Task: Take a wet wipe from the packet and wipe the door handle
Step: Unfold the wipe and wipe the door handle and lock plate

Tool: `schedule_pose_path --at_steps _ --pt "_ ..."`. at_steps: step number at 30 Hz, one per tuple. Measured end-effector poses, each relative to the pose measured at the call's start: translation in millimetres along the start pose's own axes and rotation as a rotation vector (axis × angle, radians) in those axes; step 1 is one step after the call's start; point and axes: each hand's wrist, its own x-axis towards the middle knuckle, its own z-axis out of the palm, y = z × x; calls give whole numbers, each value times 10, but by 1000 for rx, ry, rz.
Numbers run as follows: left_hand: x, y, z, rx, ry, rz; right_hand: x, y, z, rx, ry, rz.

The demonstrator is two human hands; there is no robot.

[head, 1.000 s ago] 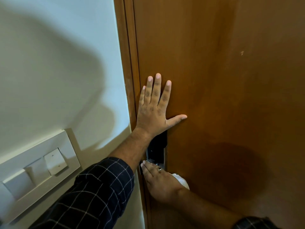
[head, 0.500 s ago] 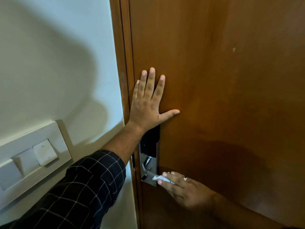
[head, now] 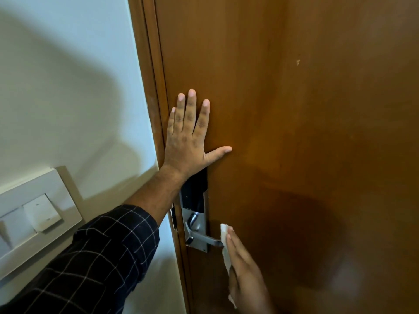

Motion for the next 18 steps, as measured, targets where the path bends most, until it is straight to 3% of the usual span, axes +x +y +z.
schedule_pose_path --at_steps 7,11,13,18 --pt "-9 -19 25 -4 11 14 232 -132 -102 252 12 321" --pt "-9 -14 3 -38 -5 15 200 -15 -275 840 -64 711" --pt "-30 8 -18 -50 -30 10 95 10 -335 936 -125 767" --pt "-141 151 -212 -167 -147 -80 -205 7 -424 1186 -62 801"
